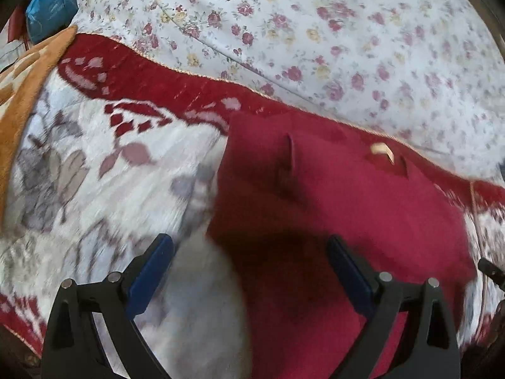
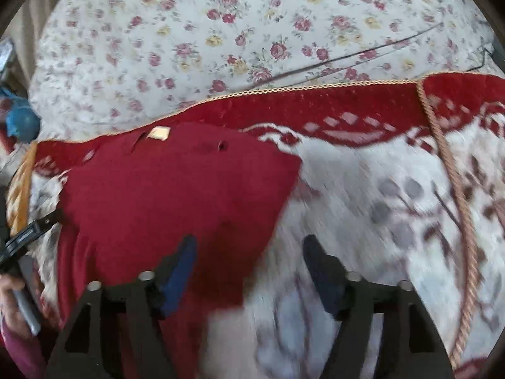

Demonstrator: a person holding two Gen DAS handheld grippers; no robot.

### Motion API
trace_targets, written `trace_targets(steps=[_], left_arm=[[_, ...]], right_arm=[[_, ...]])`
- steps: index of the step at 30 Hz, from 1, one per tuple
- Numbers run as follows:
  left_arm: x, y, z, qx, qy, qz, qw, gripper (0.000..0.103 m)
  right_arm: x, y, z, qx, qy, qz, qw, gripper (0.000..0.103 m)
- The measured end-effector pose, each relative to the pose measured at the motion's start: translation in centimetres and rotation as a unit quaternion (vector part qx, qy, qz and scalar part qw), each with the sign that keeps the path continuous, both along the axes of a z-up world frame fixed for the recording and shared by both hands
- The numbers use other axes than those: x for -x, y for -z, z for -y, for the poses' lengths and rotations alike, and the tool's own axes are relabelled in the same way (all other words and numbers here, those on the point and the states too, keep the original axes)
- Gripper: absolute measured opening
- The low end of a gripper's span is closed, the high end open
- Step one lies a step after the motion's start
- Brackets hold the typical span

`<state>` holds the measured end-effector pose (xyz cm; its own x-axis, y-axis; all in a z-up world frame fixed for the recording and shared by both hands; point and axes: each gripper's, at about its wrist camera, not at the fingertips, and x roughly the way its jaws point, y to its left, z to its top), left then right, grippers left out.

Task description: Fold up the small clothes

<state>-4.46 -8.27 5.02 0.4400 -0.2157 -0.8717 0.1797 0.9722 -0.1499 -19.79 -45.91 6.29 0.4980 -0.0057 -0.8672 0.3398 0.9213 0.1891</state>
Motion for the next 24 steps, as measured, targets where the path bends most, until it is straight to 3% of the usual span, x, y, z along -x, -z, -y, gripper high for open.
trace_targets(steps=[3,7,10,13,15,18,19,20,22,24], left_arm=[[2.8,-0.4,-1.7,0.022,-0.001,-0.007,0.9997,0.097],[6.0,0.6,-3.6,0.035,-0.013,-0.021,0.9991,0.097],[6.7,2.0,-3.8,0.041,-0.022,-0.048,0.9977,0.097],[6.9,2.0,-3.1,0.023,-0.017,-0.025,0.9993,0.097],[6.8,2.4,-2.4,0.016,-0.005,-0.024,0.9996,0.097],[6.8,2.9,-1.5,-0.012,0.008,-0.015,0.9998,0.097],[6.8,2.9,-1.3,-0.019,0.013,-0.013,0.9997,0.097],[6.8,2.9,-1.3,-0.021,0.016,-0.012,0.9996,0.097],[6.8,2.7,-1.6,-0.014,0.018,-0.018,0.9996,0.097],[6.7,2.7,-2.1,-0.002,0.013,-0.022,0.9997,0.097]], right_arm=[[4.1,-0.8,-0.7,-0.015,-0.016,0.008,1.0,0.085],[6.9,-0.7,-1.4,-0.044,-0.024,0.022,0.999,0.085],[5.7,1.5,-2.0,-0.071,-0.016,0.025,0.997,0.085],[3.5,2.9,-3.1,-0.09,-0.009,0.03,0.995,0.084],[1.8,3.4,-4.4,-0.077,-0.017,0.039,0.996,0.082],[0.2,4.6,-6.0,0.007,-0.001,0.027,1.0,0.064],[0.0,4.3,-6.6,0.047,-0.002,0.028,0.998,0.036],[0.1,3.9,-6.8,0.077,-0.004,0.025,0.997,0.018],[0.7,3.0,-6.0,0.054,-0.006,0.037,0.998,0.016],[1.6,1.8,-5.1,0.085,0.001,0.047,0.995,0.015]])
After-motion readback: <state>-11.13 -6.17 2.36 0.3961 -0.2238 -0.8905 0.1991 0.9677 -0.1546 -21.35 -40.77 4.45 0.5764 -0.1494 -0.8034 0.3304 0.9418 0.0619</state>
